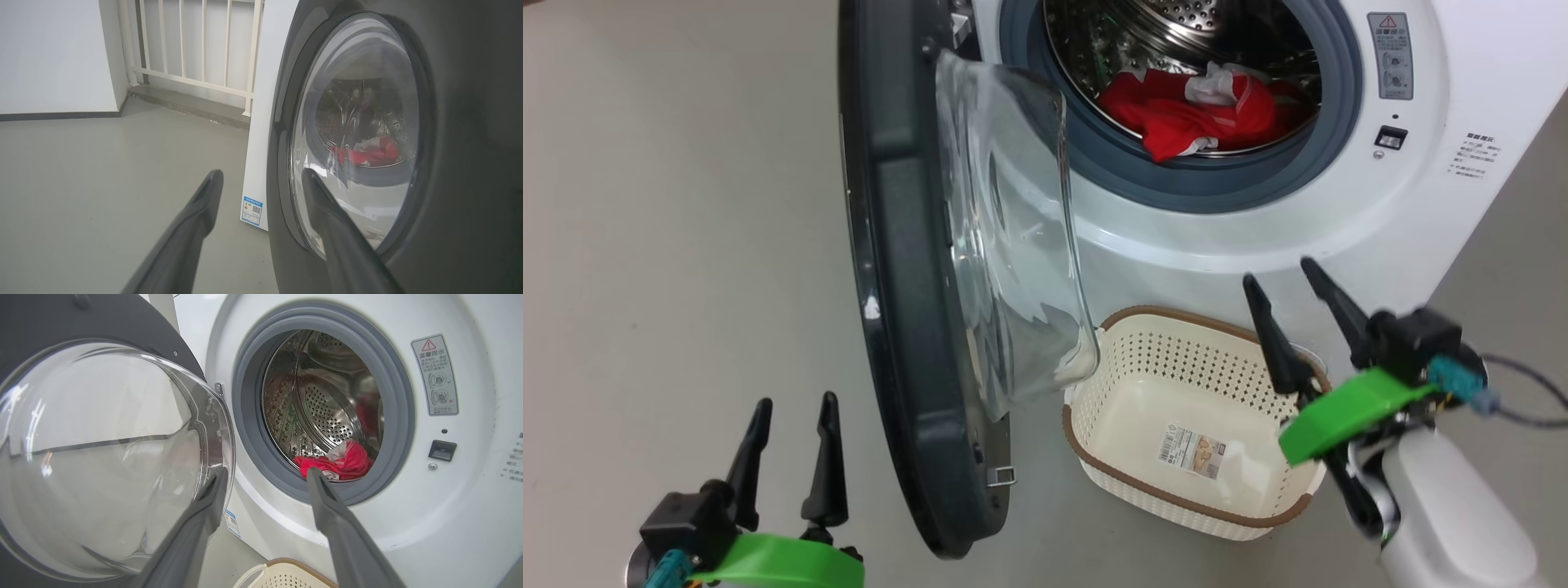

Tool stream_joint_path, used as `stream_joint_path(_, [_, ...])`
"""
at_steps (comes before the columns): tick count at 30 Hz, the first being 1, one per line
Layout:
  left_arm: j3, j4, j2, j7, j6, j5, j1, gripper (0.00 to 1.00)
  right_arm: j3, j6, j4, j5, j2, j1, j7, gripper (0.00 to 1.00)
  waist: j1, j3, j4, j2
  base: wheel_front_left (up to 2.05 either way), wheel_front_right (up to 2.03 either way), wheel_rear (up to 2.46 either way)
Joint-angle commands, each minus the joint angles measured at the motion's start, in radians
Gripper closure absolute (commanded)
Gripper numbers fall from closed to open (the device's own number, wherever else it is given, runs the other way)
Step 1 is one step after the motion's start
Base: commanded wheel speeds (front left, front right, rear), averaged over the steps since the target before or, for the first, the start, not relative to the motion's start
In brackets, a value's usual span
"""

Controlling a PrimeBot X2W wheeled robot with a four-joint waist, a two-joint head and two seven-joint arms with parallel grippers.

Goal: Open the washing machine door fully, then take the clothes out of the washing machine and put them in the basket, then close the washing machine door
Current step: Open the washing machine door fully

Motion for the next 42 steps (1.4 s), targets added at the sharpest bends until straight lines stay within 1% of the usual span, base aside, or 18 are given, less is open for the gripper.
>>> stream_joint_path(1, [0.026, -0.025, 0.018, -0.008, -0.002, 0.006, -0.037, 0.00, -0.003, 0.008, -0.040, -0.026, 0.016, 0.014, -0.006, 0.00, 0.0000, 0.001, 0.003, 0.0000, 0.00, 0.00, 0.00])
stream_joint_path(4, [0.022, -0.026, 0.018, -0.008, 0.000, 0.004, -0.038, 0.00, -0.059, 0.008, -0.083, -0.077, 0.046, 0.070, -0.006, 0.00, 0.0000, 0.001, 0.008, 0.0000, 0.00, 0.00, 0.00])
stream_joint_path(8, [0.022, -0.024, 0.018, -0.008, 0.000, 0.001, -0.036, 0.00, -0.093, 0.008, -0.076, -0.082, 0.070, 0.125, -0.006, 0.00, 0.0000, -0.002, 0.013, 0.0000, 0.00, 0.00, 0.00])
stream_joint_path(24, [0.012, -0.028, 0.018, -0.008, 0.014, -0.008, -0.037, 0.00, -0.095, 0.008, -0.064, -0.092, 0.083, 0.146, -0.006, 0.00, 0.0000, 0.009, 0.016, 0.0000, 0.00, 0.00, 0.00])
stream_joint_path(27, [0.008, -0.038, 0.018, -0.008, 0.000, -0.032, -0.038, 0.00, -0.095, 0.008, -0.066, -0.093, 0.083, 0.148, -0.006, 0.00, 0.0000, 0.010, 0.016, 0.0000, 0.00, 0.00, 0.00])
stream_joint_path(32, [0.012, -0.047, 0.018, -0.008, -0.005, -0.023, -0.033, 0.00, -0.095, 0.008, -0.071, -0.095, 0.084, 0.155, -0.006, 0.00, 0.0000, 0.010, 0.014, 0.0000, 0.00, 0.00, 0.00])
stream_joint_path(33, [0.011, -0.045, 0.018, -0.008, -0.004, -0.022, -0.032, 0.06, -0.095, 0.008, -0.071, -0.096, 0.084, 0.157, -0.006, 0.00, 0.0000, 0.010, 0.014, 0.0000, 0.00, 0.00, 0.00])
stream_joint_path(35, [0.015, -0.038, 0.018, -0.008, 0.009, -0.017, -0.031, 1.00, -0.095, 0.008, -0.071, -0.096, 0.085, 0.160, -0.006, 0.00, 0.0000, 0.009, 0.015, 0.0000, 0.00, 0.00, 0.00])
stream_joint_path(39, [0.023, -0.036, 0.018, -0.008, 0.020, -0.021, -0.034, 1.00, -0.095, 0.008, -0.069, -0.094, 0.085, 0.164, -0.006, 0.00, 0.0000, 0.007, 0.016, 0.0000, 0.00, 0.00, 0.00])
stream_joint_path(42, [0.028, -0.071, 0.018, -0.008, 0.030, -0.018, -0.041, 1.00, -0.102, 0.008, -0.070, -0.090, 0.085, 0.168, -0.006, 0.00, 0.0000, 0.005, 0.018, 0.0000, 0.00, 0.00, 0.00])
